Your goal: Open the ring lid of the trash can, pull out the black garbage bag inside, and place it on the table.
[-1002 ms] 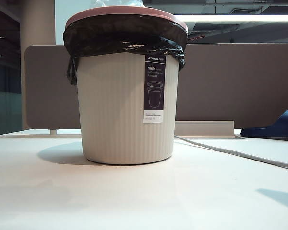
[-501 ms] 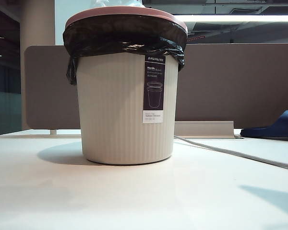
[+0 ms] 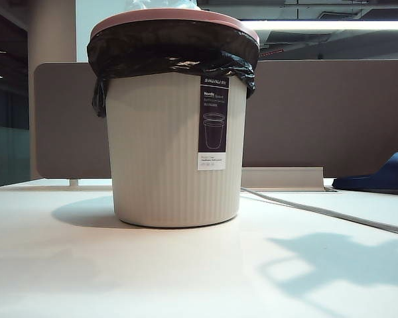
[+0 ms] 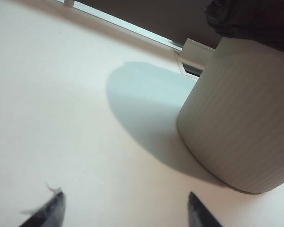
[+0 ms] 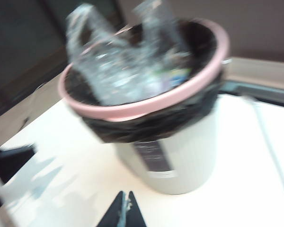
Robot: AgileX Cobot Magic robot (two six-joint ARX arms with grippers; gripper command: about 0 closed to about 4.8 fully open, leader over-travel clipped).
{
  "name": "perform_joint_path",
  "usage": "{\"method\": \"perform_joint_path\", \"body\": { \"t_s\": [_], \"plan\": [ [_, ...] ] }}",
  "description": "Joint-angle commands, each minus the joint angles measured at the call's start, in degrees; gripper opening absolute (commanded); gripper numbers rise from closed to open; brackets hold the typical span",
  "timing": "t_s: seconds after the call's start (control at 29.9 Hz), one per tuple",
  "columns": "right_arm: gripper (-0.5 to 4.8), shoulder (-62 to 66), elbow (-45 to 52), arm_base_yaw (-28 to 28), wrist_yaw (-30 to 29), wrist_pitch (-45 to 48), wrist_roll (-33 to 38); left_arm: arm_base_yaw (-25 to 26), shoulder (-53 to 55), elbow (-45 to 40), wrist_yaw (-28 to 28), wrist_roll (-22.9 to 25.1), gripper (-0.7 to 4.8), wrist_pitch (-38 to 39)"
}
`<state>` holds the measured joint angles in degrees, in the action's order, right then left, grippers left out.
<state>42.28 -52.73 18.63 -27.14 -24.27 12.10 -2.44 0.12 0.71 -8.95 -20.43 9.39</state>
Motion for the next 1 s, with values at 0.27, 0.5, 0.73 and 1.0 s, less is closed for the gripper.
{"method": "perform_joint_path", "body": {
  "t_s": [0.27,0.5,0.73,1.0],
  "plan": [
    [0.08,8.68,-0.37,16.61,12.07,8.63,-2.29,-0.02,0.04,-0.11,-0.33,-5.27,3.32,0.2],
    [0.08,12.35,-0.37,20.22,14.95,11.72,-2.25,-0.02,0.04,-0.11,-0.31,-5.11,3.31,0.22],
    [0.08,12.5,-0.37,20.35,15.06,12.26,-2.25,-0.02,0.04,-0.11,-0.31,-5.09,3.31,0.26],
    [0.08,12.5,-0.37,20.35,15.04,12.57,-2.25,-0.02,0.04,-0.11,-3.08,-5.09,1.59,-0.11]
  ]
}}
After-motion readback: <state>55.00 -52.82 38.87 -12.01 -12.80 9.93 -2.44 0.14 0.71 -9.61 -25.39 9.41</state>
